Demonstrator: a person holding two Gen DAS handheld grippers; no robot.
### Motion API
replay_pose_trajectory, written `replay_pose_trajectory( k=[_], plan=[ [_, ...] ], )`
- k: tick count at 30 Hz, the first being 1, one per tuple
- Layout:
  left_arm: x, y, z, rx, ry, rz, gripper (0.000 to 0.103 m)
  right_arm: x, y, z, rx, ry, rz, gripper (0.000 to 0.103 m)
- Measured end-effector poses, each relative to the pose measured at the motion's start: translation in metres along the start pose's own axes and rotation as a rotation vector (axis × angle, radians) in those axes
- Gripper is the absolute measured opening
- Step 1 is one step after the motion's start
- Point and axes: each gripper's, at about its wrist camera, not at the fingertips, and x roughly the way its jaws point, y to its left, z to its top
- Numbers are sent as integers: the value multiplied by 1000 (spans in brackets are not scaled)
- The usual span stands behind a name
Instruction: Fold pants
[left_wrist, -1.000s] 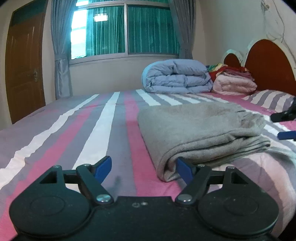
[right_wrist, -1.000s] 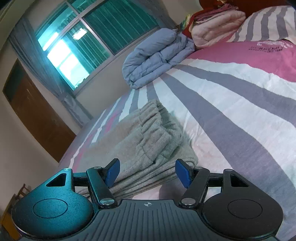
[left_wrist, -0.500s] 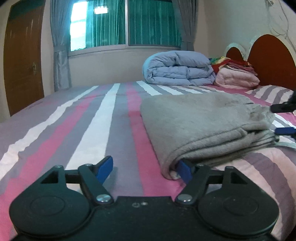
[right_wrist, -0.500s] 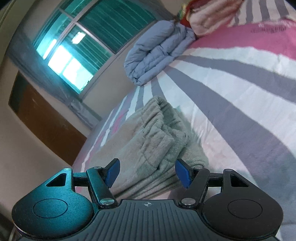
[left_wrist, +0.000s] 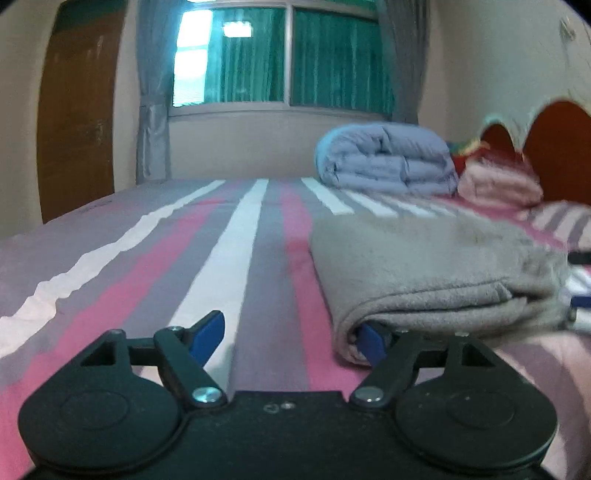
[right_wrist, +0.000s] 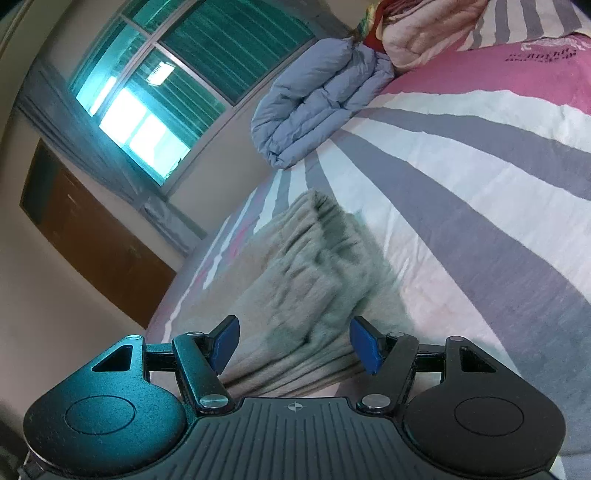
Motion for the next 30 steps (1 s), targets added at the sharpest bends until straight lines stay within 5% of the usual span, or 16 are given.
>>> replay_pose_trajectory(
  k=[7,11,17,18,19,21,25,28,30],
  plan=[
    [0,-19,-2,82,10,-1,63,6,1,-1,-5,13,3,66],
    [10,-9,1,63,6,-24,70,11,5,-3,-37,27,1,66],
    [9,-3,0,16,5,-19,62,31,-6,6,24,55,11,66],
    [7,-3,0,19,5,-17,62,38,-7,9,45,61,0,63],
    [6,-1,0,15,11,-17,62,43,-7,11,55,65,-11,42],
    [0,2,1,11,5,-15,62,51,-3,17,48,81,-47,39],
    [2,3,-1,38,17,-25,66,33,12,27,-52,-3,48,38],
    [5,0,-1,53,27,-20,69,57,-8,17,-75,125,-74,37],
    [4,-1,-2,62,31,-14,69,55,-17,17,-31,109,-55,38]
  ],
)
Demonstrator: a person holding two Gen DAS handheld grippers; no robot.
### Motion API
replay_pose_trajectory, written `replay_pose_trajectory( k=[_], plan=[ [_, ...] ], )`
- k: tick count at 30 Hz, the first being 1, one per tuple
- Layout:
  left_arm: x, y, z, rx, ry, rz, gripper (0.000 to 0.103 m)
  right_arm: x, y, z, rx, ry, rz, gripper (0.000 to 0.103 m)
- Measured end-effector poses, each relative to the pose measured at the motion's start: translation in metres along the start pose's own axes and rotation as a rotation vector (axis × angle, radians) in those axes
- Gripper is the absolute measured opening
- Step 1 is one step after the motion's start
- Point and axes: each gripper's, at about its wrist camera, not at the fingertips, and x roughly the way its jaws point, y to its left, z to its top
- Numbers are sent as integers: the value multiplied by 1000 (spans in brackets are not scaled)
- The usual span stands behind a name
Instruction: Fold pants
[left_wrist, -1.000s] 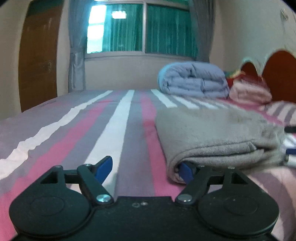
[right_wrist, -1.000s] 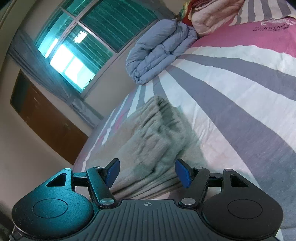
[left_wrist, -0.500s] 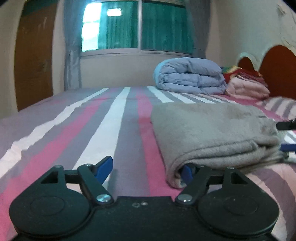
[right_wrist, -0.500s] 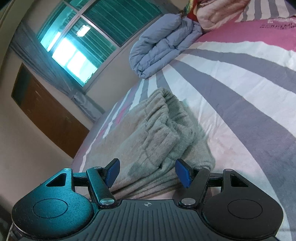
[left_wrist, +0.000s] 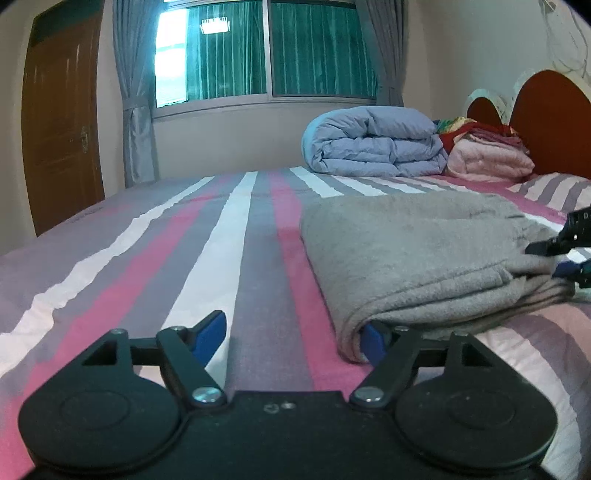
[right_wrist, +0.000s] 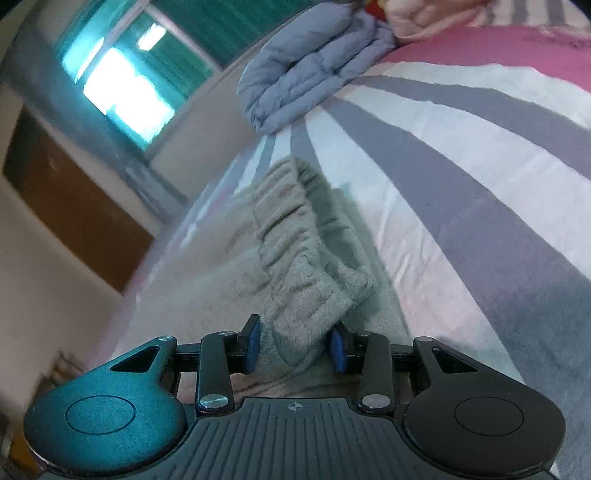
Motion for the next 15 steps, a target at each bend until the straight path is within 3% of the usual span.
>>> replay_pose_trajectory(
  k=[5,10,15],
  plan=[
    [-7,-3,-2,36,9,1,69,-5,-2,1,-16,0,5,39],
    [-33,1,0,64,-15,-6,69,-9,-7,6,7,-1,25,49],
    [-53,20,13,-10,-85,-14,76,-36,4,5,-17,-83,-18,55]
  ],
)
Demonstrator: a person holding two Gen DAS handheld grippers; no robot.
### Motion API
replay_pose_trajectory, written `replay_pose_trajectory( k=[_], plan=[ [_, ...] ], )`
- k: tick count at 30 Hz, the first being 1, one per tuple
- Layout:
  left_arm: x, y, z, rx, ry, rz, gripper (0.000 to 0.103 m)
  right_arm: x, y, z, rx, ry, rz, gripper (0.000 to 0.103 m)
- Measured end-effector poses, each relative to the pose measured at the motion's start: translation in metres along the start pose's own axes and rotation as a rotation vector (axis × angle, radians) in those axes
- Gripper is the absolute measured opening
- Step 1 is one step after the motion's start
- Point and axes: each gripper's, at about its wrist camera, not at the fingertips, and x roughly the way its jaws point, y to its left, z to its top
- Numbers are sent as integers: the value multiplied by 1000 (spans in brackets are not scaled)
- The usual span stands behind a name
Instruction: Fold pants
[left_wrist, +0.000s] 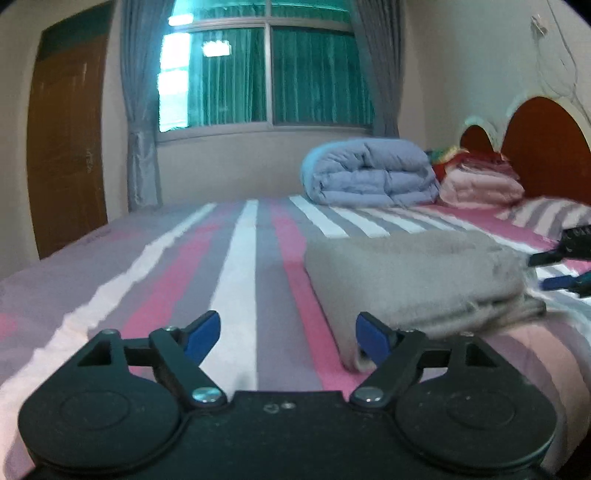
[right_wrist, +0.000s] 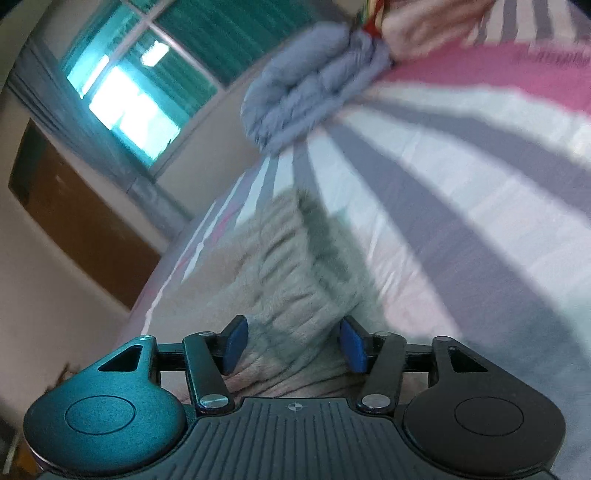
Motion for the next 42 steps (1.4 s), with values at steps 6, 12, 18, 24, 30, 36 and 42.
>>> replay_pose_trajectory(
  k=[6,12,18,24,30,36,42],
  plan=[
    [77,3,40,-54,108,-152,77,-1,14,26,-119,-83,-36,56],
    [161,38,34,-303,343,-363,71,39,-10,47,-69,120,2,72],
    [218,70,3,-559,482,-619,68,75,-52,50,97,299,164,72],
    [250,59,-3,-617,557,-778,33,109,-47,60,48,379,212,58],
    [249,76,8,-706,367,-837,16,119,-34,83,-1,350,309,47],
    [306,113,67,-675,237,-766,16,170,13,144,-83,275,400,46],
    [383,102,75,-523,325,-321,94,285,24,182,-86,256,162,90]
  ],
)
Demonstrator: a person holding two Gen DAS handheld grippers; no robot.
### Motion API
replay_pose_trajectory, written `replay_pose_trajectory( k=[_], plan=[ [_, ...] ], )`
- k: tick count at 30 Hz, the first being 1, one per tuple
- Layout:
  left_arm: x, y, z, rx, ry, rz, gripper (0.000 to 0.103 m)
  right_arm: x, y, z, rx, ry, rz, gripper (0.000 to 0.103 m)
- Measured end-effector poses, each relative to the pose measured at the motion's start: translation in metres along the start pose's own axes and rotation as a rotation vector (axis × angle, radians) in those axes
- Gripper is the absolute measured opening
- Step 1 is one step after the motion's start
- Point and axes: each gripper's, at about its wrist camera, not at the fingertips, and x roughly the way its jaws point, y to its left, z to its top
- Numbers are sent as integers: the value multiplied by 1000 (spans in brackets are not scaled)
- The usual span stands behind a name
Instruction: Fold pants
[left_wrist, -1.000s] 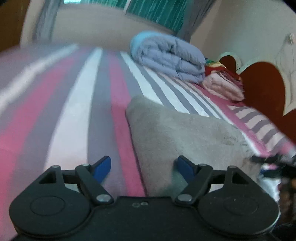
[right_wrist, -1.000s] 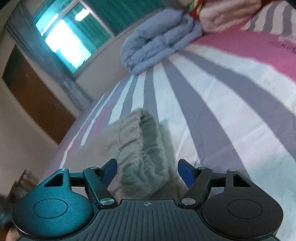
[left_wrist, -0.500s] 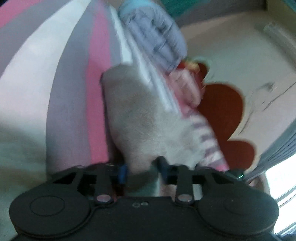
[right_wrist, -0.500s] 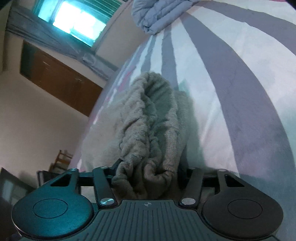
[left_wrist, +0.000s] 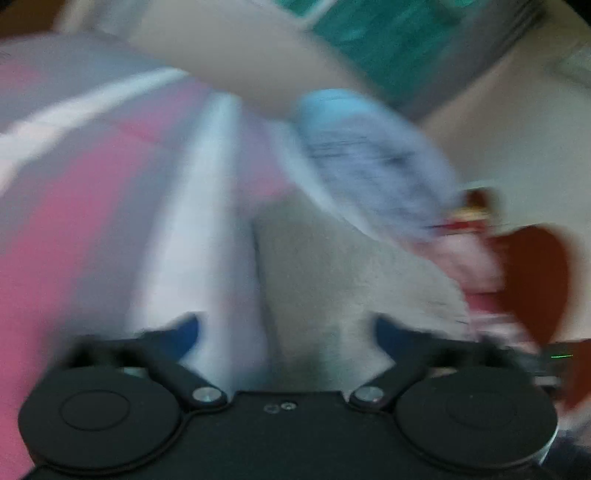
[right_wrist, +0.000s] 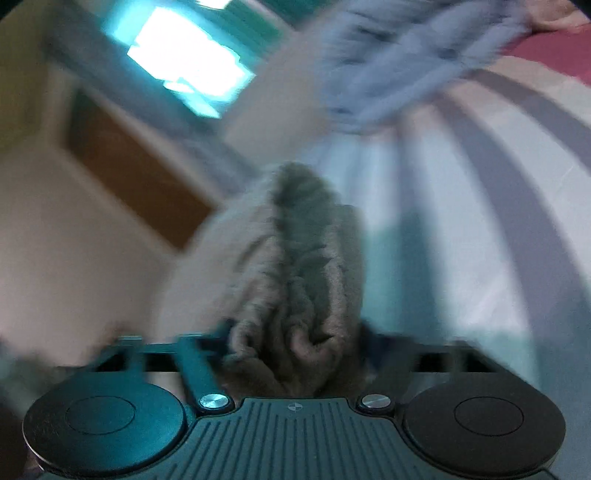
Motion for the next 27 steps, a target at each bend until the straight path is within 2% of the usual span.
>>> replay_pose_trajectory(
  k=[1,2,5,8,9,10,12,14,16,19,21,27],
  plan=[
    [7,2,-5,12,25,27,94,14,-9,1,19,12,-113,90],
    [10,2,-10,32,41,35,94,23,-14,1,30,33,-141,90],
    [-7,-4,-29,104,-11,72,95,19,-21,-7,52,14,-109,90],
    [-53,-9,-59,189,-64,163,97,-15,-20,-17,49,-64,-78,92],
    [-72,-14,-69,220,-70,202,97,-30,-18,-26,38,-71,-83,98],
    [-88,-19,-82,247,-76,239,97,-48,-13,-39,2,-94,-95,103],
    [-117,-33,-106,302,-93,295,97,-83,4,-68,-107,-126,-164,103],
    [-148,-45,-129,311,-116,339,97,-118,19,-105,-187,-127,-208,103],
    [-178,-57,-154,305,-145,343,97,-146,29,-139,-239,-140,-271,103],
    [-220,-77,-187,277,-179,308,97,-176,48,-187,-300,-192,-364,103],
    [-242,-94,-206,283,-176,289,97,-190,61,-211,-324,-213,-374,103],
    [-294,-148,-253,372,-266,272,97,-255,106,-289,-409,-291,-355,103]
  ],
)
